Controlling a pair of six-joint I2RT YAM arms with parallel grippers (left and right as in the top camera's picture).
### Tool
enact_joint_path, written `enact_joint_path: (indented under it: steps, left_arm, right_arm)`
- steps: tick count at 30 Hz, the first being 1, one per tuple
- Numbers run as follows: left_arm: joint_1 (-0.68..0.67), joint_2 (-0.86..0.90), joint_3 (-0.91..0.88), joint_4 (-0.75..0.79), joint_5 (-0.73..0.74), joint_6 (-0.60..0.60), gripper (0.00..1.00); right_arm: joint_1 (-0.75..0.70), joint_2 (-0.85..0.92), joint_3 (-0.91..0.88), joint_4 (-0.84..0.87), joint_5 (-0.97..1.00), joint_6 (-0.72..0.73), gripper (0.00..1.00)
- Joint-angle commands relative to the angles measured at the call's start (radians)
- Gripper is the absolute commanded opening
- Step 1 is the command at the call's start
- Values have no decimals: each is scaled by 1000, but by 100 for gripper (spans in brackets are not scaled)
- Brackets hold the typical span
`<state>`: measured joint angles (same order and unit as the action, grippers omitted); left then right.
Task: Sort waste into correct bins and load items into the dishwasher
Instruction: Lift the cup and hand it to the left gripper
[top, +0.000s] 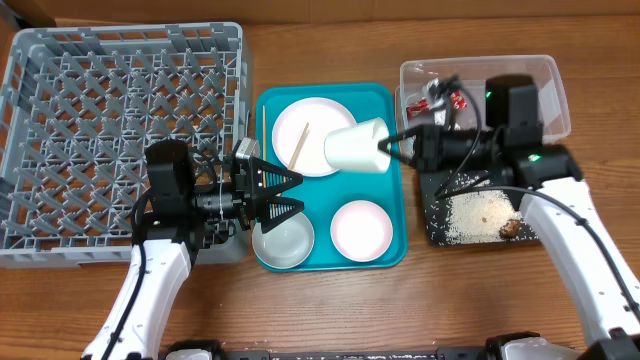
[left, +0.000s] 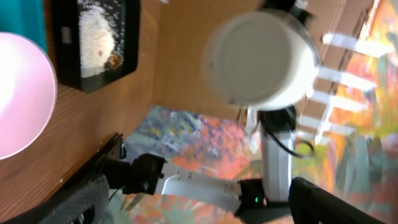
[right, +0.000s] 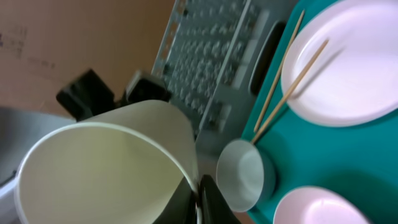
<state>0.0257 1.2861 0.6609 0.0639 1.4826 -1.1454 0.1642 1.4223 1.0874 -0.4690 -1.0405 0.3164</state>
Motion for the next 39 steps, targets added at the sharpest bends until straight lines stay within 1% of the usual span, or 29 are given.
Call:
enact_joint_path:
  steps: [1,2,4,5,6,11,13,15,17,18,21,23,26,28,30,32,37,39]
  left_arm:
    - [-6,13,11,42,98,-3,67]
    - [-6,13,11,45,98,-2,70]
    - [-7,13,11,47,99,14,78]
    - [-7,13,11,46,99,17,93]
    - [-8,13,11,47,98,16,100]
    - [-8,13,11,53,99,19,100]
    - [-8,13,11,55,99,19,100]
    - [-8,13,11,77,99,19,100]
    - [-7,13,11,140,99,-20,100]
    - [-7,13,11,212,99,-61,100]
    - [-8,13,11,317,99,-143,100]
    - [-8,13,11,342,99,-161,100]
    - [-8,13,11,341,99,-162,99]
    - [-8,13,11,341,99,-172,93]
    - [-8,13,11,341,99,-179,84]
    - [-8,13,11,341,99,-179,77]
    - [-8,13,11,341,99,-178,76]
    - [-8,13,11,342,99,-177,71]
  right_arm:
    - [-1,-3,-105,151,-114,110,4]
    - [-1,-3,-122,186,-122,128,4]
    - [3,-3,-135,222,-138,130,4]
    - [15,-3,-135,229,-136,130,4]
    - [24,-3,-135,234,-135,130,4]
    - [72,-3,-135,259,-109,138,4]
    - [103,3,-135,260,-58,144,4]
    - [129,13,-135,284,-60,152,4]
    - [159,28,-135,305,-60,152,4]
    - [171,39,-135,322,-60,152,4]
    - [206,72,-135,365,-60,157,4]
    - [229,90,-135,404,-61,170,4]
    - [251,97,-135,483,-60,211,4]
    - [257,97,-135,510,-60,217,4]
    - [256,101,-135,510,-56,219,4]
    - [256,114,-135,509,-56,219,4]
    - [259,151,-135,510,-57,220,4]
    - [261,153,-135,510,-57,220,4]
